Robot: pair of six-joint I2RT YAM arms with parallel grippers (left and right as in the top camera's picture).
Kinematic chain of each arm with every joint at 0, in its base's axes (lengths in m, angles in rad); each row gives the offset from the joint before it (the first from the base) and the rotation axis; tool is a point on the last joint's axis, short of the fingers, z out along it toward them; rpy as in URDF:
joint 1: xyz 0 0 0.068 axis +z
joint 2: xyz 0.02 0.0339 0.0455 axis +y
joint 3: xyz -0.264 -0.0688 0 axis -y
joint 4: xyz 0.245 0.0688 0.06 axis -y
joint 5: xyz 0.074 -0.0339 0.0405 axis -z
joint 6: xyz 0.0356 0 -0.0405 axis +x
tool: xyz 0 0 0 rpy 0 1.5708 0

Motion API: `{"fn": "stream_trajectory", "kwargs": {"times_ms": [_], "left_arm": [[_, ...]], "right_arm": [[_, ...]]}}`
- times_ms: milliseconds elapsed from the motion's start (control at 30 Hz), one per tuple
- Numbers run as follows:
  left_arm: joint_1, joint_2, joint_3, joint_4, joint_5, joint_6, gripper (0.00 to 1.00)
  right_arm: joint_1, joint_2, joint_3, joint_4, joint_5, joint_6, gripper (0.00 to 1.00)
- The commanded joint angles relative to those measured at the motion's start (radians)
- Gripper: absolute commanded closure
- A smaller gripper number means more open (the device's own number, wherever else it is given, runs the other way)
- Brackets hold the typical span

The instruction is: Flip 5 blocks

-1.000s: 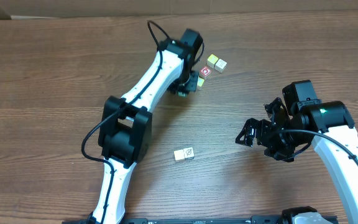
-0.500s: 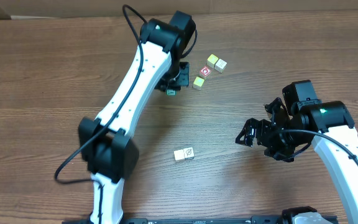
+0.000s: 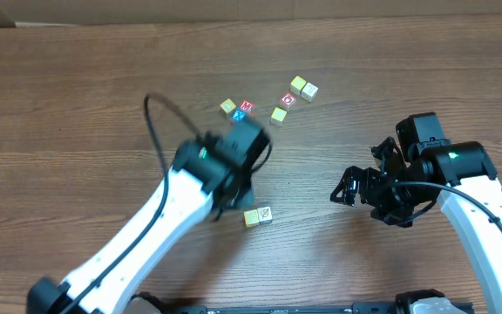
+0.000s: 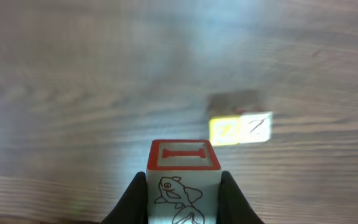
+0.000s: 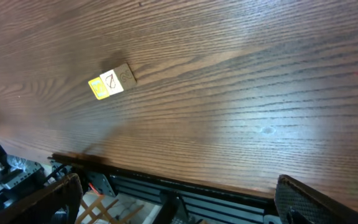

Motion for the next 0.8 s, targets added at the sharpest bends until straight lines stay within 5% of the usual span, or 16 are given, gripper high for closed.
{"fn": "stream_trajectory", "kwargs": {"times_ms": [0, 333, 767], "left_arm": [[-0.02, -0.094, -0.167, 0.08, 0.08, -0.087, 0.96], [-0.047, -0.129, -0.502, 0.34, 0.154, -0.185, 0.96], [-0.032, -0.088, -0.534, 0.526, 0.035, -0.145, 0.96]], "right_arm": [[-0.002, -0.006, 0.024, 0.007, 0.007, -0.008, 0.0], [-0.002, -0.006, 0.024, 0.005, 0.006, -0.008, 0.0], [-0.002, -0.006, 0.024, -0.01, 0.006, -0.008, 0.0]]}}
